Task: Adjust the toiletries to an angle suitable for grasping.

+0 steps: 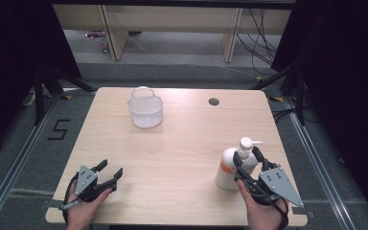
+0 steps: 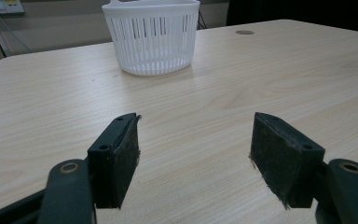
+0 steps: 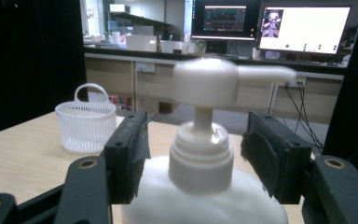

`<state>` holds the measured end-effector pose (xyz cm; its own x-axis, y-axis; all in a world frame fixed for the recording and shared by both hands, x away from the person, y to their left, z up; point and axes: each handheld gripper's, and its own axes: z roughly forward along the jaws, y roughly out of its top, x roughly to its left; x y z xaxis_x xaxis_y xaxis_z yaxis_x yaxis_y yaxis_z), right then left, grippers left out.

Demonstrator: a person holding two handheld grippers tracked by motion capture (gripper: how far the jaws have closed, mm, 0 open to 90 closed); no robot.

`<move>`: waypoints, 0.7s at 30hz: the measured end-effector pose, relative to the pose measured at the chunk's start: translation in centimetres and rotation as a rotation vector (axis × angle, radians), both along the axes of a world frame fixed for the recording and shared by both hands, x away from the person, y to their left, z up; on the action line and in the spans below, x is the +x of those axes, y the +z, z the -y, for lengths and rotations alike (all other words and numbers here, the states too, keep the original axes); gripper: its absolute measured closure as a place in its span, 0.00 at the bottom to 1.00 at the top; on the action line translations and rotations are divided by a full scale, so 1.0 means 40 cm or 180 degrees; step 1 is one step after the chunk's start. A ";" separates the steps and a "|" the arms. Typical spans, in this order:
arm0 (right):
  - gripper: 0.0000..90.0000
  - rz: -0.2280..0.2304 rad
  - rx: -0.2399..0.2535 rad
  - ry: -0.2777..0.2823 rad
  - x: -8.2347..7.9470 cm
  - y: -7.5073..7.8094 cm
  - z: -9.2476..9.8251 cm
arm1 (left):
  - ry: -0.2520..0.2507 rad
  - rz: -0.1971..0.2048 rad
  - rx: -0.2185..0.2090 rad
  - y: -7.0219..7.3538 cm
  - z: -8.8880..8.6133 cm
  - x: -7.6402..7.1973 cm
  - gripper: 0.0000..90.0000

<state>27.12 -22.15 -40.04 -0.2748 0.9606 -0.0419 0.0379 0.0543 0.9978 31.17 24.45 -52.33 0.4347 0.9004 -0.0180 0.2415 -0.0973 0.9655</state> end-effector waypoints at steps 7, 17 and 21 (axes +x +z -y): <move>0.47 -0.0046 0.0074 -0.0093 0.018 0.027 -0.014 | -0.0001 -0.0001 -0.0013 0.000 -0.001 0.000 0.35; 0.53 -0.0112 0.0123 -0.0172 0.028 0.041 -0.024 | -0.0003 -0.0001 -0.0013 0.000 -0.001 0.000 0.35; 0.55 -0.0152 0.0131 -0.0227 0.029 0.045 -0.026 | -0.0004 0.0000 -0.0014 0.000 0.000 -0.001 0.35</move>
